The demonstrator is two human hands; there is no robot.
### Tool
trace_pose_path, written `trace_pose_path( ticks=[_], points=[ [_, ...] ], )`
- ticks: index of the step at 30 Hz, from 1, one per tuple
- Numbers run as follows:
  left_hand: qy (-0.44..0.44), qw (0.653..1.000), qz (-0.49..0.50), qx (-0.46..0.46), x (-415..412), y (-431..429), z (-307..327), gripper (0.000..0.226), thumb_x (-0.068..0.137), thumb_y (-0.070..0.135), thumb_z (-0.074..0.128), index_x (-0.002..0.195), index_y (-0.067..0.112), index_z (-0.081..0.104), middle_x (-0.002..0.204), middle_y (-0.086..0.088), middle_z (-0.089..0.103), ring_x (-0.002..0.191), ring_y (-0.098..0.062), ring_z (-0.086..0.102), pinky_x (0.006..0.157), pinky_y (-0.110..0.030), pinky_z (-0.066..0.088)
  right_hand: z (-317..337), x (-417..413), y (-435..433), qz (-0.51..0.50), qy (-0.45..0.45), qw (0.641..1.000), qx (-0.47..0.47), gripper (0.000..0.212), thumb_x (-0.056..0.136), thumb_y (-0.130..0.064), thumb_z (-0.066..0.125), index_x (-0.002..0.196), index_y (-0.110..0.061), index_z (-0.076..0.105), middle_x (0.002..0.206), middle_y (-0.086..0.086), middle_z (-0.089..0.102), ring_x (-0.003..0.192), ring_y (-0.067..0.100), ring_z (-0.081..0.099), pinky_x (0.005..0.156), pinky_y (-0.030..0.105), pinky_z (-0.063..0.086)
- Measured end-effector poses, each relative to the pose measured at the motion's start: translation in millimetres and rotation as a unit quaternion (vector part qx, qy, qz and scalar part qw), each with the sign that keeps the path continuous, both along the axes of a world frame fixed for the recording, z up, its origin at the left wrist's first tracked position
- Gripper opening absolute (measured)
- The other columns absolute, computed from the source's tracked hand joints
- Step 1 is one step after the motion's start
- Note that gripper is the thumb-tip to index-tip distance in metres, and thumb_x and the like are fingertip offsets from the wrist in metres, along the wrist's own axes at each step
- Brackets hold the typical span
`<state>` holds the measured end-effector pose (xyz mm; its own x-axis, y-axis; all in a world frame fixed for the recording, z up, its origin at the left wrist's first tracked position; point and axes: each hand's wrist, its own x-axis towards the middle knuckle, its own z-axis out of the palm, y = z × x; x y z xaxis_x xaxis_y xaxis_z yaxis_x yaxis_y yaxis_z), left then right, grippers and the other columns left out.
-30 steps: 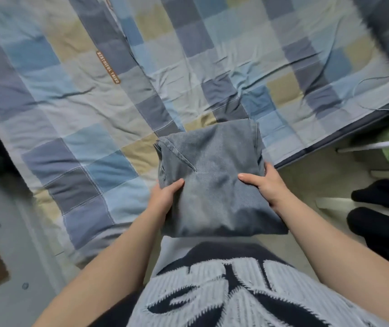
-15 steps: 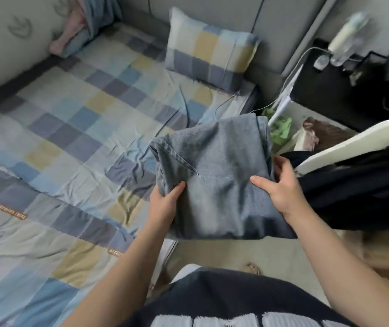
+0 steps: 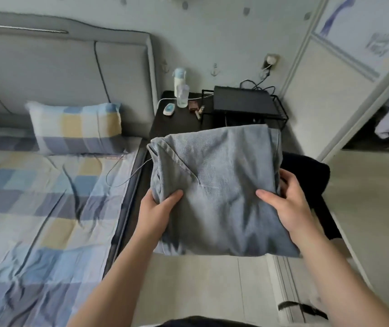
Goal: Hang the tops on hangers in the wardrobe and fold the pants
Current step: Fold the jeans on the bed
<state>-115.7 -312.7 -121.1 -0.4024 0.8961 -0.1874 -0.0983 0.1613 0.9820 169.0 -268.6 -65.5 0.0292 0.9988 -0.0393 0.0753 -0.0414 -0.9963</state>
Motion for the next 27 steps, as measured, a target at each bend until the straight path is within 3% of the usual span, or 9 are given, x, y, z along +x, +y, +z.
trace_pose_path(
  ticks=[3, 8, 10, 13, 16, 19, 21, 24, 27],
  points=[
    [0.016, 0.997, -0.073, 0.015, 62, 48, 17, 0.025, 0.073, 0.036, 0.084, 0.096, 0.039, 0.075, 0.095, 0.016, 0.077, 0.086, 0.001, 0.072, 0.064, -0.011, 0.053, 2, 69, 13, -0.067, 0.016, 0.998, 0.000, 0.068, 0.067, -0.022, 0.083, 0.126, -0.035, 0.052, 0.117, -0.015, 0.071, 0.106, 0.004, 0.068, 0.086, 0.026, 0.051],
    [0.043, 0.980, -0.189, 0.038, 161, 122, 33, 0.047, 0.068, 0.046, 0.083, 0.111, 0.031, 0.071, 0.103, 0.018, 0.076, 0.095, 0.002, 0.070, 0.081, -0.024, 0.053, -12, 166, 24, -0.184, 0.048, 0.982, 0.008, 0.057, 0.081, -0.008, 0.080, 0.125, -0.034, 0.055, 0.117, -0.013, 0.072, 0.104, 0.009, 0.071, 0.081, 0.026, 0.055],
    [0.050, 0.968, -0.243, 0.041, 202, 153, 36, 0.048, 0.070, 0.046, 0.084, 0.113, 0.032, 0.070, 0.105, 0.017, 0.076, 0.096, 0.000, 0.071, 0.084, -0.028, 0.054, -17, 202, 28, -0.235, 0.049, 0.971, 0.006, 0.056, 0.081, -0.010, 0.080, 0.126, -0.034, 0.054, 0.115, -0.016, 0.072, 0.102, 0.007, 0.071, 0.077, 0.022, 0.056],
    [0.064, 0.944, -0.317, 0.058, 266, 200, 38, 0.045, 0.073, 0.043, 0.084, 0.114, 0.031, 0.070, 0.107, 0.016, 0.076, 0.099, -0.002, 0.071, 0.087, -0.030, 0.054, -27, 255, 41, -0.303, 0.051, 0.952, 0.005, 0.055, 0.082, -0.012, 0.080, 0.124, -0.037, 0.055, 0.115, -0.015, 0.071, 0.101, 0.006, 0.070, 0.081, 0.028, 0.055],
    [0.077, 0.919, -0.379, 0.074, 334, 253, 37, 0.043, 0.073, 0.043, 0.084, 0.112, 0.033, 0.069, 0.106, 0.018, 0.075, 0.098, 0.000, 0.070, 0.083, -0.026, 0.053, -39, 305, 60, -0.368, 0.053, 0.928, -0.001, 0.058, 0.083, -0.014, 0.080, 0.131, -0.033, 0.053, 0.119, -0.011, 0.069, 0.098, 0.005, 0.070, 0.076, 0.024, 0.057],
    [0.084, 0.892, -0.437, 0.080, 403, 306, 32, 0.041, 0.072, 0.041, 0.085, 0.110, 0.031, 0.070, 0.103, 0.018, 0.076, 0.094, 0.001, 0.071, 0.074, -0.017, 0.053, -49, 352, 80, -0.436, 0.059, 0.898, 0.010, 0.051, 0.084, -0.009, 0.078, 0.121, -0.036, 0.055, 0.115, -0.013, 0.068, 0.093, 0.002, 0.071, 0.067, 0.017, 0.056],
    [0.096, 0.873, -0.474, 0.064, 452, 336, 24, 0.041, 0.072, 0.039, 0.087, 0.108, 0.029, 0.070, 0.100, 0.018, 0.076, 0.092, 0.000, 0.071, 0.071, -0.015, 0.053, -52, 383, 89, -0.482, 0.064, 0.874, -0.011, 0.052, 0.084, -0.011, 0.079, 0.122, -0.035, 0.053, 0.112, -0.016, 0.069, 0.095, 0.004, 0.070, 0.071, 0.020, 0.055],
    [0.099, 0.838, -0.536, 0.034, 529, 372, 7, 0.039, 0.074, 0.038, 0.088, 0.107, 0.032, 0.068, 0.098, 0.020, 0.075, 0.092, 0.001, 0.069, 0.075, -0.022, 0.054, -59, 429, 96, -0.544, 0.065, 0.836, -0.028, 0.050, 0.084, -0.013, 0.079, 0.120, -0.038, 0.055, 0.110, -0.021, 0.069, 0.096, 0.003, 0.068, 0.072, 0.020, 0.054],
    [0.101, 0.791, -0.604, 0.013, 604, 396, -10, 0.042, 0.076, 0.038, 0.087, 0.110, 0.030, 0.065, 0.091, 0.025, 0.071, 0.080, 0.010, 0.066, 0.063, -0.009, 0.051, -68, 466, 97, -0.599, 0.078, 0.796, -0.044, 0.056, 0.086, -0.007, 0.076, 0.134, -0.022, 0.051, 0.124, -0.006, 0.064, 0.105, 0.006, 0.064, 0.080, 0.026, 0.053]
  ],
)
